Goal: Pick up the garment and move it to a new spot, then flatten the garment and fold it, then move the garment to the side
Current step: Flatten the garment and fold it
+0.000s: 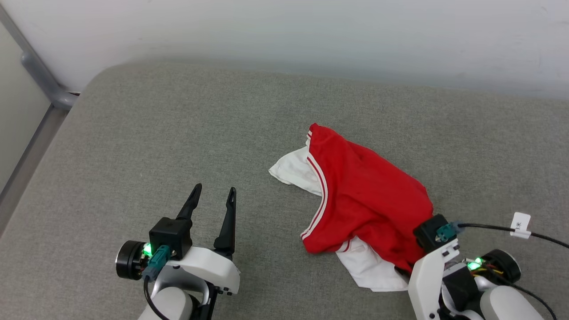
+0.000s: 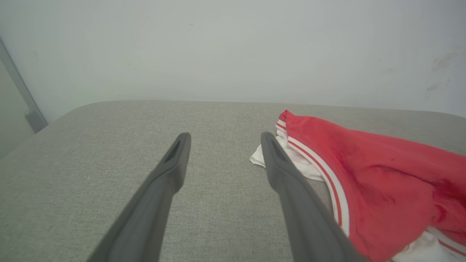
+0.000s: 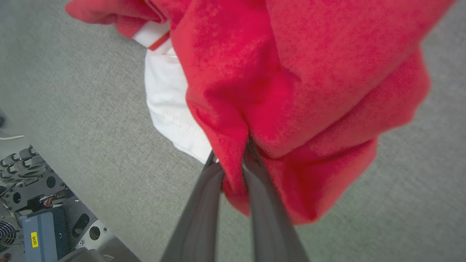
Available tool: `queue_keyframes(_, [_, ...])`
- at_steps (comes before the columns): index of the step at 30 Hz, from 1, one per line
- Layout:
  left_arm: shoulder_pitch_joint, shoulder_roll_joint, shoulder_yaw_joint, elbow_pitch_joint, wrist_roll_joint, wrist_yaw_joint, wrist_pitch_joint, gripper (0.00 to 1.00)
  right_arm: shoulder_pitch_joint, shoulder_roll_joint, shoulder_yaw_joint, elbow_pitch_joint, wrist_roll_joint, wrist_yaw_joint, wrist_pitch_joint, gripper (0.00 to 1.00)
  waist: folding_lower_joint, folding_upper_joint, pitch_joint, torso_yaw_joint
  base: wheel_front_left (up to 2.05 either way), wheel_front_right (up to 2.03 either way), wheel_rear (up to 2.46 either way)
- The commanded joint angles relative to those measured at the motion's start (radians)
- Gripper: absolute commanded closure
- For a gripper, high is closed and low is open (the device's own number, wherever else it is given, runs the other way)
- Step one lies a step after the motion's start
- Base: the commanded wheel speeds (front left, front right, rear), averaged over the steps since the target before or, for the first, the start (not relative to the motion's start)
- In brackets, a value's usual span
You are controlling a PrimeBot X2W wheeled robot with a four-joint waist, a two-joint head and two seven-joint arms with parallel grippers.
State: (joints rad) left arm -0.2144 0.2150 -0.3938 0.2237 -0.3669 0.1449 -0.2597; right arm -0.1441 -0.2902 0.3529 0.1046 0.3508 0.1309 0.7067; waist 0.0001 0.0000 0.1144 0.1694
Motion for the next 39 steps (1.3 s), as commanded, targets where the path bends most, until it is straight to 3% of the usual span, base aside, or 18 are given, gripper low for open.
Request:
queue_keyframes(1, [-0.008, -0.003, 0.003, 0.004, 0.003, -0.001, -0.006, 0.0, -0.031, 0.0, -0.012, -0.006, 0.0, 0.0, -0.024, 1.0, -0.0001, 0.0, -0.003, 0.002, 0.0, 0.0, 0.0])
queue_keyframes(13, [-0.008, -0.014, 0.006, 0.006, 0.014, -0.01, -0.006, 0.0, -0.175, -0.008, -0.112, -0.029, -0.045, 0.0, -0.105, 1.0, -0.0001, 0.0, -0.021, -0.002, 0.0, 0.0, 0.0])
queue_keyframes(19, [-0.03, -0.026, 0.003, 0.006, 0.02, -0.025, -0.006, 0.0, -0.282, -0.01, -0.17, 0.107, -0.04, 0.0, -0.151, 1.0, -0.0001, 0.0, 0.008, 0.02, 0.0, 0.0, 0.0])
queue_keyframes(24, [-0.044, -0.033, 0.009, 0.013, 0.028, -0.036, -0.006, 0.0, -0.343, 0.022, -0.203, 0.266, -0.038, 0.0, -0.264, 1.0, -0.0001, 0.0, 0.036, 0.038, 0.0, 0.0, 0.0])
queue_keyframes(25, [-0.046, -0.033, 0.01, 0.015, 0.03, -0.037, -0.006, 0.0, -0.348, 0.031, -0.209, 0.302, -0.037, 0.0, -0.29, 0.95, -0.0001, 0.0, 0.039, 0.04, 0.0, 0.0, 0.0])
queue_keyframes(27, [-0.048, -0.033, 0.015, 0.016, 0.03, -0.04, -0.006, 0.0, -0.352, 0.048, -0.212, 0.369, -0.032, 0.0, -0.344, 0.53, -0.0001, 0.0, 0.043, 0.042, 0.0, 0.0, 0.0])
queue_keyframes(28, [-0.048, -0.032, 0.017, 0.018, 0.032, -0.04, -0.006, 0.0, -0.352, 0.056, -0.211, 0.394, -0.029, 0.0, -0.371, 0.0, -0.0001, 0.0, 0.043, 0.042, 0.0, 0.0, 0.0])
queue_keyframes(33, [-0.04, -0.025, 0.024, 0.021, 0.041, -0.039, -0.006, 0.0, -0.337, 0.083, -0.208, 0.467, -0.03, 0.0, -0.534, 0.0, -0.0001, 0.0, 0.031, 0.025, 0.0, 0.0, 0.0])
queue_keyframes(39, [-0.014, -0.017, 0.031, 0.024, 0.046, -0.031, -0.006, 0.0, -0.27, 0.103, -0.221, 0.425, -0.041, 0.0, -0.694, 0.0, -0.0001, 0.0, -0.016, -0.014, 0.0, 0.0, 0.0])
